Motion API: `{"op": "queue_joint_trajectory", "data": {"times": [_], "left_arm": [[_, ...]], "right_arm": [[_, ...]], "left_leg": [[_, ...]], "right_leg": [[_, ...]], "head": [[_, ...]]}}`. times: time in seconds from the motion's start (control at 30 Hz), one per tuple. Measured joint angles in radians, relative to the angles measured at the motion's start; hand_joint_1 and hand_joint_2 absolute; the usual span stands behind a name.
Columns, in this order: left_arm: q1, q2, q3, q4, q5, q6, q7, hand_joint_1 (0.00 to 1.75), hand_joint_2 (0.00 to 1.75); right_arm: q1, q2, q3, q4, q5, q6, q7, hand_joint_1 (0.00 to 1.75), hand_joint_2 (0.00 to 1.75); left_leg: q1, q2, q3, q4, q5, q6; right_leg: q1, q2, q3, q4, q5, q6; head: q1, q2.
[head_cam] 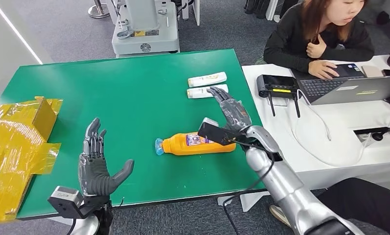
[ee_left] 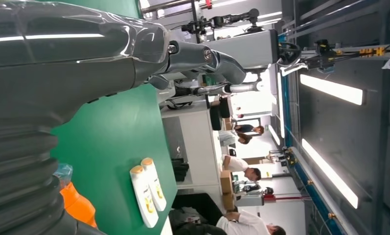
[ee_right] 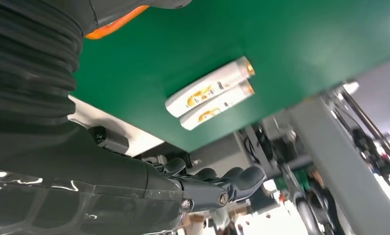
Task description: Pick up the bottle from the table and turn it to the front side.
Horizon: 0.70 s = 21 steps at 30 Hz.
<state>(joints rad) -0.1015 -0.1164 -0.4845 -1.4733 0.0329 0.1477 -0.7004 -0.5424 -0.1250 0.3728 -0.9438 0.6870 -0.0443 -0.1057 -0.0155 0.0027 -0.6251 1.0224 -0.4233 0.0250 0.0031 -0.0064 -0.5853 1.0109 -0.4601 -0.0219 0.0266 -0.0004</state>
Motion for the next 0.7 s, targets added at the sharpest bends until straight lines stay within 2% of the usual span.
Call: {"op": "queue_joint_trajectory", "data": {"times": [0.13,0.3,0.53,0.7], "left_arm": [[-0.020,0.000,-0.008,0.036,0.003,0.000,0.000,0.00,1.75],[-0.034,0.001,-0.009,0.069,0.017,-0.002,0.000,0.00,1.75],[-0.041,0.004,-0.009,0.096,0.028,-0.001,0.000,0.00,1.75],[-0.037,0.013,-0.008,0.098,0.031,0.000,0.000,0.00,1.75]], "right_arm": [[-0.131,0.019,0.059,0.193,0.021,0.103,0.020,0.00,1.75],[-0.242,0.040,0.147,0.372,0.089,0.254,0.052,0.00,1.75],[-0.359,0.058,0.274,0.492,0.147,0.411,0.053,0.00,1.75],[-0.398,0.071,0.336,0.532,0.159,0.477,0.047,0.00,1.75]], "left_leg": [[0.000,-0.001,0.000,0.000,0.000,0.000],[0.000,-0.001,-0.001,0.000,0.000,0.000],[0.000,-0.001,0.000,0.000,0.000,0.000],[0.000,-0.001,-0.001,0.000,0.001,0.000]], "right_leg": [[0.000,0.000,0.000,0.000,0.000,0.000],[0.000,-0.001,0.000,0.000,0.000,0.000],[0.000,0.000,0.000,0.000,0.000,0.000],[0.000,-0.001,0.000,0.000,0.000,0.001]], "head": [[0.000,0.000],[0.000,0.000],[0.000,0.000],[0.000,0.000]]}}
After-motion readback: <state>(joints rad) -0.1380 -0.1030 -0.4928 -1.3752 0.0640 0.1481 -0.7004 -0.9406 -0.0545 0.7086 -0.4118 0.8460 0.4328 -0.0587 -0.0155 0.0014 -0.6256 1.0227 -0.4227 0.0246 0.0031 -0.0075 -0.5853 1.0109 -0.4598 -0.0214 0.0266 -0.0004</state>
